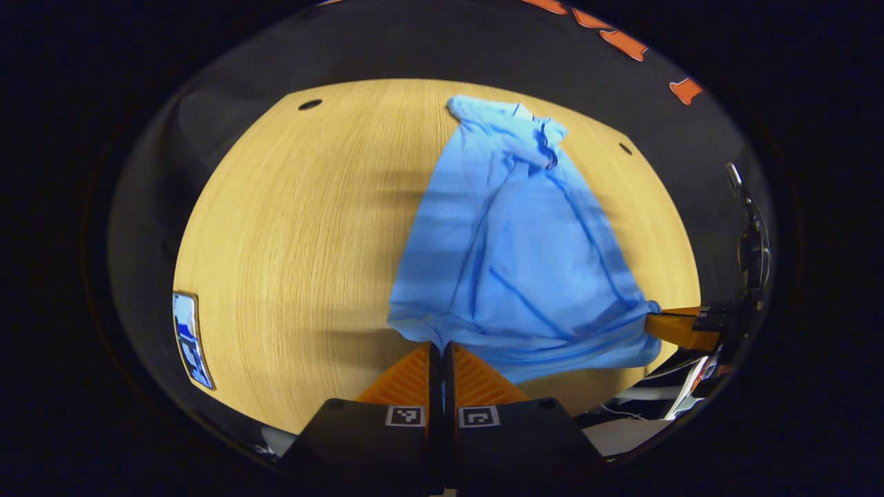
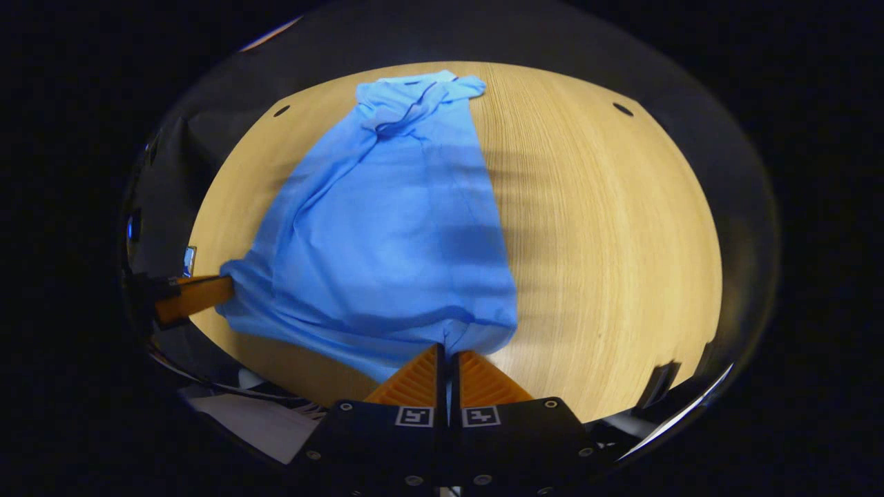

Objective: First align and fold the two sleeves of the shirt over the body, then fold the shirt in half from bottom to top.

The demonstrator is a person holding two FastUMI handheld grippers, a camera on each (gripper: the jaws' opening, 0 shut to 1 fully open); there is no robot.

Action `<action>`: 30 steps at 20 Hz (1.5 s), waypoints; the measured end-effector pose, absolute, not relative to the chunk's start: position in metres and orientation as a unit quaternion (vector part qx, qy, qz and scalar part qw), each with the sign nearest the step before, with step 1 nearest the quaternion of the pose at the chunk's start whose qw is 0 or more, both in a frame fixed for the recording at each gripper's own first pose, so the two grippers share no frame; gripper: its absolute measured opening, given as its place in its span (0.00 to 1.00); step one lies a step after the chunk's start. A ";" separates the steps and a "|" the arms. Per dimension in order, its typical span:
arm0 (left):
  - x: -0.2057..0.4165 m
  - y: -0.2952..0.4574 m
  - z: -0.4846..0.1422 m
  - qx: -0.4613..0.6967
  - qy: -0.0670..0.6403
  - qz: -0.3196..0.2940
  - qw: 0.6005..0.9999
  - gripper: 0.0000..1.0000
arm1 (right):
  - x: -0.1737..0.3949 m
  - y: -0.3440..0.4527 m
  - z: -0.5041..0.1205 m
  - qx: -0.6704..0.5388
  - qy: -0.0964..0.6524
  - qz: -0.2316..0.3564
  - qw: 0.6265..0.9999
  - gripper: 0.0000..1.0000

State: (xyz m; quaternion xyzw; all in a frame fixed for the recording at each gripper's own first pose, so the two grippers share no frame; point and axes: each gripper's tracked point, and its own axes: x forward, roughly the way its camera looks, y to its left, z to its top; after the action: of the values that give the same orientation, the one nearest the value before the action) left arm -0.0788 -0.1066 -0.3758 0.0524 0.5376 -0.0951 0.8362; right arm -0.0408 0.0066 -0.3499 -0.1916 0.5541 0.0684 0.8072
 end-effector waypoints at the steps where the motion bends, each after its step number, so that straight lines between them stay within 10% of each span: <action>1: -0.065 -0.106 -0.369 0.053 0.525 -0.095 0.844 0.04 | -0.029 0.014 -0.342 -0.191 0.543 0.071 0.815 0.01; 12: 0.088 -0.123 -0.319 0.058 0.448 -0.107 0.886 0.04 | 0.134 0.061 -0.273 -0.163 0.431 0.083 0.884 0.00; 30: 0.277 -0.150 -0.360 0.090 0.430 -0.111 0.892 0.06 | 0.317 0.073 -0.320 -0.138 0.432 0.033 0.891 0.01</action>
State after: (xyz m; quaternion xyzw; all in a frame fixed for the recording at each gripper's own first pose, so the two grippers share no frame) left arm 0.2768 -0.1500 -0.3604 0.0903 0.4296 -0.1110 0.8916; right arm 0.3168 0.0735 -0.3196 -0.1381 0.4322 0.0334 0.8905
